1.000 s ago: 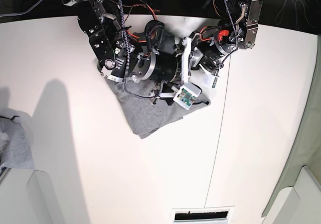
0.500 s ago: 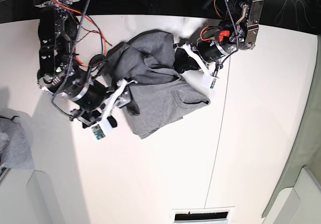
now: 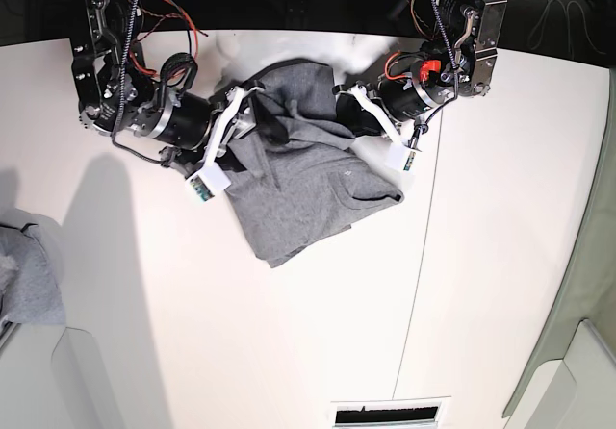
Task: Layout the t-shirt on the table in an organized manner, then fold the t-shirt properly
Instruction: 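Fold the other strip end over with the right gripper onto the stack, then press and square the folded shirt sides with both grippers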
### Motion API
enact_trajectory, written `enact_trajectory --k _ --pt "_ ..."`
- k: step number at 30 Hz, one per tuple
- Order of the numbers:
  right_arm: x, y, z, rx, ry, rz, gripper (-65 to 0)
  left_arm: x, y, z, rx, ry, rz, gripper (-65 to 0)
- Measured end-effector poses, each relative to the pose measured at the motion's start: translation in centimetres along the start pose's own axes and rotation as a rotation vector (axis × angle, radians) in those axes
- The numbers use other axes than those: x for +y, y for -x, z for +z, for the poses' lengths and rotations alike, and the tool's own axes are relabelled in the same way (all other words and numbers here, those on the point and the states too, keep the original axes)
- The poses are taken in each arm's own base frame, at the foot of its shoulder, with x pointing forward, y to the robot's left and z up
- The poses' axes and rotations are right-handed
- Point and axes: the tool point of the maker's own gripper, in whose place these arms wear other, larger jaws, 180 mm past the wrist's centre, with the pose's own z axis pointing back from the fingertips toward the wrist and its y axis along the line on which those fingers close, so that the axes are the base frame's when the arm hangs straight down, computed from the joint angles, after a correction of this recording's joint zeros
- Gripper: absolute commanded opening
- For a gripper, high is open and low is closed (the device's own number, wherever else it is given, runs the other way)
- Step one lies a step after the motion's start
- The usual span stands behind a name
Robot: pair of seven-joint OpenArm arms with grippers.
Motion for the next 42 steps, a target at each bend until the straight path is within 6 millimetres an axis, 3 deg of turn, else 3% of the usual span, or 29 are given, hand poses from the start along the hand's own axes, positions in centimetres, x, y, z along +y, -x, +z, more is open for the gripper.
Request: enact_trajectory --k 6,8,13,17,22,23,24,26,27,30,32,37,39,42 --pt "6.0 1.0 -2.1 0.055 -0.127 0.039 -26.7 -0.1 0.0 0.0 0.005 0.005 -0.006 -63.7" --pt "6.6 0.0 -1.9 0.040 -0.130 0.070 -26.6 0.0 -0.2 0.0 0.005 0.004 -0.007 -63.7" --pt "9.6 -4.7 -1.2 -0.102 -0.187 0.101 -26.6 0.7 -1.0 0.2 -0.006 -0.008 0.016 -63.7" --pt "10.8 -6.7 -1.1 -0.162 -0.207 0.101 -26.6 1.3 -1.6 0.6 -0.006 -0.007 0.023 -63.7" --pt "11.1 -7.2 -1.2 -0.181 -0.211 0.089 -27.1 2.9 -2.5 1.7 -0.028 -0.027 0.057 -63.7" --pt "11.0 -7.7 -1.2 -0.200 -0.201 0.085 -30.9 3.4 -2.5 2.3 -0.027 -0.023 0.067 -63.7" --pt "10.5 -8.1 -1.2 -0.218 -0.175 0.086 -38.6 4.0 -2.5 2.9 -0.030 -0.027 0.074 -63.7" --pt "8.7 -8.8 -1.0 -0.244 -0.103 0.090 -60.8 5.5 -3.1 4.2 -0.057 -0.053 0.097 -63.7" --pt "7.3 -9.0 -0.8 -0.241 -0.046 0.103 -65.0 6.3 -3.3 4.8 -0.068 -0.071 0.102 -63.7" --pt "3.0 -10.4 0.4 -0.269 0.105 0.137 -65.0 8.1 -4.1 6.8 -0.080 -0.110 0.134 -63.7" --pt "0.6 -11.4 1.4 -0.291 0.168 0.128 -65.0 8.0 -5.5 8.1 -0.119 -0.088 0.166 -63.7" --pt "-4.2 -13.9 1.9 -0.374 0.246 0.067 -65.0 3.5 -9.5 9.2 -0.169 0.068 0.097 -63.7" --pt "-5.6 -14.2 0.7 -0.368 0.241 0.041 -65.0 0.5 -10.2 8.5 -0.153 0.128 0.020 -63.7" --pt "-7.6 -13.7 -1.9 -0.314 0.224 -0.014 -65.0 -5.5 -9.8 6.7 -0.114 0.258 -0.083 -63.7"
